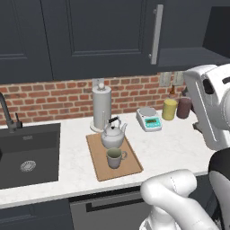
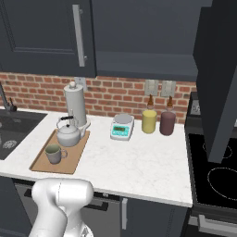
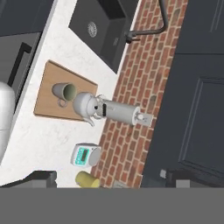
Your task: Pick the kettle from the counter and place it on the tray. Then pick the mug from the cabinet and place it on the tray. Then close the cabinet doors.
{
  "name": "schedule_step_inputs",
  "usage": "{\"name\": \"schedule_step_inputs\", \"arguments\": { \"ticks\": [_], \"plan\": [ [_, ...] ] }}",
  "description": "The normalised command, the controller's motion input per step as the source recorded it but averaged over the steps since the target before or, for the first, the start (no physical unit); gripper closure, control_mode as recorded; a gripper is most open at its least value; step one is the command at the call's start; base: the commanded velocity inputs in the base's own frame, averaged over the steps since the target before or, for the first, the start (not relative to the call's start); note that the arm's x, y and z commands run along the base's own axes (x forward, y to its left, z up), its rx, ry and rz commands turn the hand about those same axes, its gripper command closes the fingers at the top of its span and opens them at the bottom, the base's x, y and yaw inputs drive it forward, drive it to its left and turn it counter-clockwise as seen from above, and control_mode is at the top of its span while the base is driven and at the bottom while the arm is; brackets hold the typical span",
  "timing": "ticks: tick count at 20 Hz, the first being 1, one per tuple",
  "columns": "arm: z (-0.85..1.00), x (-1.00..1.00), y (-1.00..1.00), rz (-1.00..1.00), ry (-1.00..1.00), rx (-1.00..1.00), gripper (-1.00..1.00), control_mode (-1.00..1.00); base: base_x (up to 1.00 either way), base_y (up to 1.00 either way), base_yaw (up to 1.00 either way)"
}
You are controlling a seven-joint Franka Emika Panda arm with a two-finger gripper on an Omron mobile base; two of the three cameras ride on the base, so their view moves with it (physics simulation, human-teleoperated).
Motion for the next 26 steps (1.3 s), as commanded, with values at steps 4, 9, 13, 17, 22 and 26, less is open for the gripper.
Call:
{"name": "schedule_step_inputs", "arguments": {
  "ticks": [4, 9, 13, 17, 22, 26],
  "plan": [
    [0.05, -0.26, -0.22, -0.08, 0.0, 0.0, -1.0, -1.0, 0.0, 0.0, 0.0],
    [0.04, -0.14, -0.32, -0.17, 0.0, 0.0, -1.0, -1.0, 0.0, 0.0, 0.0],
    [0.01, -0.06, -0.43, -0.16, 0.0, 0.0, -1.0, -1.0, 0.0, 0.0, 0.0],
    [0.0, -0.03, -0.62, -0.11, -0.03, 0.0, -1.0, -1.0, 0.0, 0.0, 0.0],
    [0.03, 0.0, -0.73, -0.07, -0.03, 0.0, -1.0, -1.0, 0.0, 0.0, 0.0],
    [0.07, -0.01, -0.79, -0.02, 0.0, 0.03, -1.0, -1.0, 0.0, 0.0, 0.0]
  ]
}}
